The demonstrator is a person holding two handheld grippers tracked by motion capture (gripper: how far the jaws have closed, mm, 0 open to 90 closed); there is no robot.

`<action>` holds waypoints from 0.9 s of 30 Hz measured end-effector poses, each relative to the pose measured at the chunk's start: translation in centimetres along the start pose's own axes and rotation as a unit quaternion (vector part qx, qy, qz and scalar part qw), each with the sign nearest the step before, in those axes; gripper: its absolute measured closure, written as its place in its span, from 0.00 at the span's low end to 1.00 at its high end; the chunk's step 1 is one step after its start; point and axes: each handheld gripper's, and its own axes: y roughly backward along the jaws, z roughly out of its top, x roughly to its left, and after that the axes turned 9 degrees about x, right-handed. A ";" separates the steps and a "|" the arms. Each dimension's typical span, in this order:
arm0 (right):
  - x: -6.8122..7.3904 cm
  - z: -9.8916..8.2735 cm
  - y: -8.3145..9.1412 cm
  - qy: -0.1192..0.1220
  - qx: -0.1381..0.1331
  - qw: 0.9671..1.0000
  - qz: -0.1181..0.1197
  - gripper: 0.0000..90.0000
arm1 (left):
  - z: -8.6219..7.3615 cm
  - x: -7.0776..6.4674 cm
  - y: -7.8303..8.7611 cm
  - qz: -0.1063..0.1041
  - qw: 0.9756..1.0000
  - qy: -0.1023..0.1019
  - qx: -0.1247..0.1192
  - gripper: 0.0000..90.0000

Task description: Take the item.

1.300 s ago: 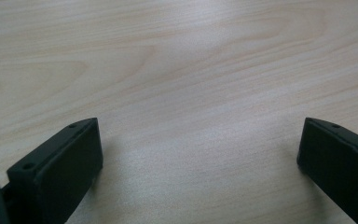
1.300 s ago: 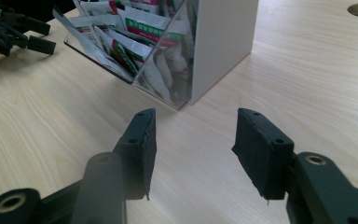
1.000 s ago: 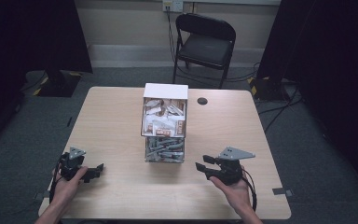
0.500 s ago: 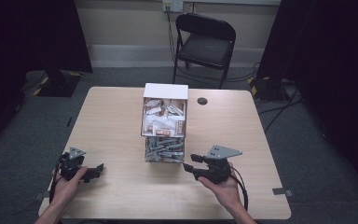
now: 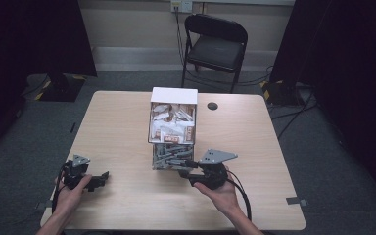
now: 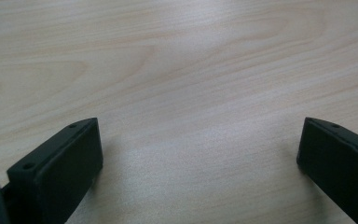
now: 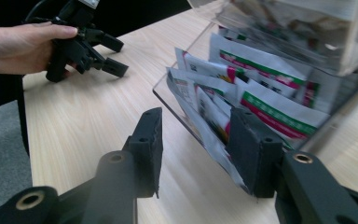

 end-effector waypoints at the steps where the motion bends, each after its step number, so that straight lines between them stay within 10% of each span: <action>1: 0.0 0.1 -0.2 0.003 0.001 1.000 0.000 0.63 | 0.0 0.0 0.0 0.000 1.000 0.000 0.000 0.00; 27: -1.2 -0.3 -3.1 -0.001 0.020 1.000 0.014 0.80 | 0.0 0.0 0.0 0.000 1.000 0.000 0.000 0.00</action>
